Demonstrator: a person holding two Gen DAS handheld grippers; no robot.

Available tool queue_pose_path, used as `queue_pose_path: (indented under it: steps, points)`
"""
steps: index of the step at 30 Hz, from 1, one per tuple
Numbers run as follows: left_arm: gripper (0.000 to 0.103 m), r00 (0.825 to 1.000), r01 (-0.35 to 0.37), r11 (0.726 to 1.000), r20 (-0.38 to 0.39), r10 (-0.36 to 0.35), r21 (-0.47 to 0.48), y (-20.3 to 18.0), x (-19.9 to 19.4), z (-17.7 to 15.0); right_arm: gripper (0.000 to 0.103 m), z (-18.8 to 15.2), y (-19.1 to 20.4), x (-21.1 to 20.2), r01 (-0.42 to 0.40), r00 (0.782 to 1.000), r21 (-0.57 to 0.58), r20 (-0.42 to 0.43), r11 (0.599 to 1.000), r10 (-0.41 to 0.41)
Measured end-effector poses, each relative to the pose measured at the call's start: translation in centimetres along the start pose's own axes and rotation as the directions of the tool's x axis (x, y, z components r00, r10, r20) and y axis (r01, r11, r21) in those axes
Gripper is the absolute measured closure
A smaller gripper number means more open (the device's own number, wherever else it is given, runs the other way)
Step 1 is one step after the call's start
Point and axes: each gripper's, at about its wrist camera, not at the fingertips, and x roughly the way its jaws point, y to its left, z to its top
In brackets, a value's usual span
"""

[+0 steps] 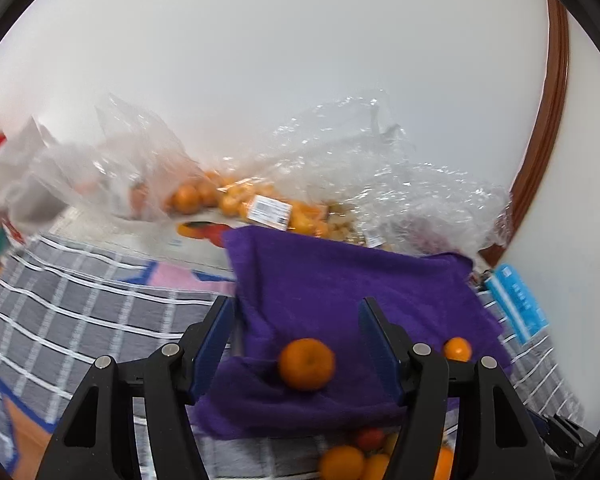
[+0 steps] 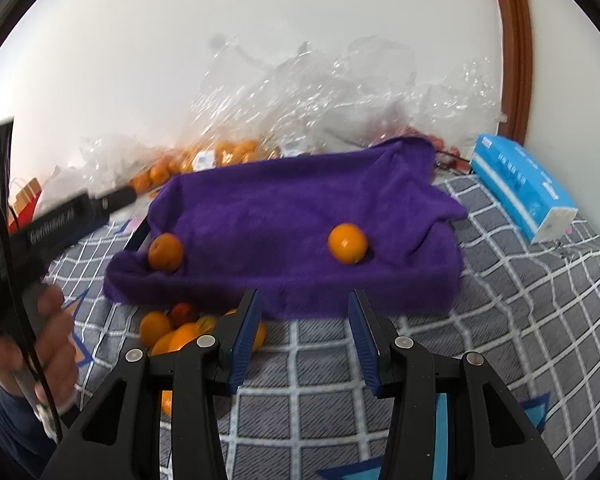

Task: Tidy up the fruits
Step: 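Grasp a large orange with the right tool while the left tool grasps a yellow fruit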

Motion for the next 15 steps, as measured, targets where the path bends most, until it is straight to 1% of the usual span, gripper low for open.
queue_pose_path:
  steps: [2, 5, 7, 9, 12, 14, 15]
  points:
    - [0.041, 1.000, -0.024, 1.000, -0.015, 0.024, 0.008, 0.7, -0.7, -0.2, 0.058, -0.8, 0.6, 0.2, -0.035, 0.999, -0.004, -0.014, 0.999, 0.035]
    - [0.040, 0.998, -0.038, 0.999, -0.043, 0.038, 0.002, 2.2, -2.1, -1.0, 0.058, -1.6, 1.7, 0.6, -0.064, 0.998, -0.023, -0.029, 0.998, 0.063]
    - [0.040, 0.997, -0.050, 0.999, -0.061, 0.049, -0.009, 3.4, -2.8, -1.6, 0.058, -1.8, 2.2, 0.5, -0.069, 0.998, -0.023, -0.014, 0.997, 0.069]
    - [0.040, 0.995, -0.067, 0.998, -0.072, 0.065, -0.015, 4.4, -3.6, -2.3, 0.058, -1.8, 2.6, 0.4, -0.092, 0.996, -0.019, -0.007, 0.996, 0.091]
    - [0.040, 0.992, -0.096, 0.995, -0.080, 0.096, 0.002, 5.3, -4.6, -3.5, 0.056, -1.7, 2.7, 0.7, -0.179, 0.983, 0.013, -0.028, 0.984, 0.179]
    - [0.040, 0.989, -0.111, 0.994, -0.092, 0.111, 0.007, 5.7, -4.9, -4.3, 0.056, -1.8, 3.2, 1.2, -0.193, 0.980, 0.010, -0.050, 0.981, 0.193]
    - [0.040, 0.989, -0.114, 0.993, -0.098, 0.114, 0.005, 5.9, -5.0, -4.7, 0.056, -2.0, 3.7, 1.7, -0.183, 0.981, -0.009, -0.064, 0.983, 0.183]
